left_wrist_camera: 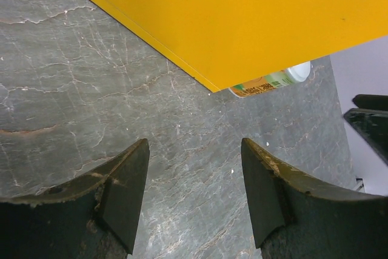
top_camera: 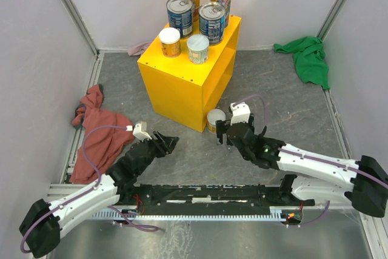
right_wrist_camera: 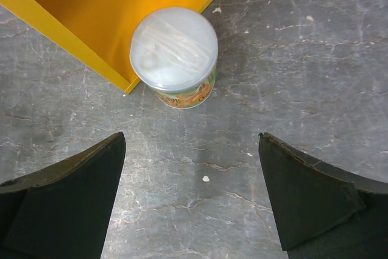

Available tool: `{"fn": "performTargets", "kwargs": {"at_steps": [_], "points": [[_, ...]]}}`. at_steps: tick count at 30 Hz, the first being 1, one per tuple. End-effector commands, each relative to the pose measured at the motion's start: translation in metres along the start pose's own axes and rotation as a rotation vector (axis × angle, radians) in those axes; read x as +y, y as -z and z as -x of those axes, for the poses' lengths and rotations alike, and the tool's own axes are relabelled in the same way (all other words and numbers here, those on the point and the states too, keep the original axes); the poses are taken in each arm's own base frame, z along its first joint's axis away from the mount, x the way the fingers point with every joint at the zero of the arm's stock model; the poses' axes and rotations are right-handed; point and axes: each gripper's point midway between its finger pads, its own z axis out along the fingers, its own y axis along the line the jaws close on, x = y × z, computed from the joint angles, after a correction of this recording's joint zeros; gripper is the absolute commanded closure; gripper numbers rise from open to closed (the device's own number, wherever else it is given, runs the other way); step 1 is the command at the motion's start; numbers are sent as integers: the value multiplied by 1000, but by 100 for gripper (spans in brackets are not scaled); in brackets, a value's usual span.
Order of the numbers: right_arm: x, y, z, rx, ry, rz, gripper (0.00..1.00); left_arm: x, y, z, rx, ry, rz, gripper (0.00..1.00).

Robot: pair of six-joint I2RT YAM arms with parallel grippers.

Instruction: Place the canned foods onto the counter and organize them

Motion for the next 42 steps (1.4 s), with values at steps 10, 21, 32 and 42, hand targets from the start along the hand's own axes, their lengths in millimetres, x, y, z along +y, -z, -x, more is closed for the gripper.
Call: {"fn": "performTargets", "kwargs": {"at_steps": [10,21,32,42], "points": [[31,-41,-18,-48,-12,50,1,-12,1,17,-83,73,-47,31],[33,-65,-24,-62,11,0,1,-8,-2,14,-86,58,-46,32],[36,-81,-22,-82,7,22,1,1,-3,13,-106,52,-28,31],[32,-89,-18,-104,-18,37,1,2,-6,13,-109,33,-17,31]]}}
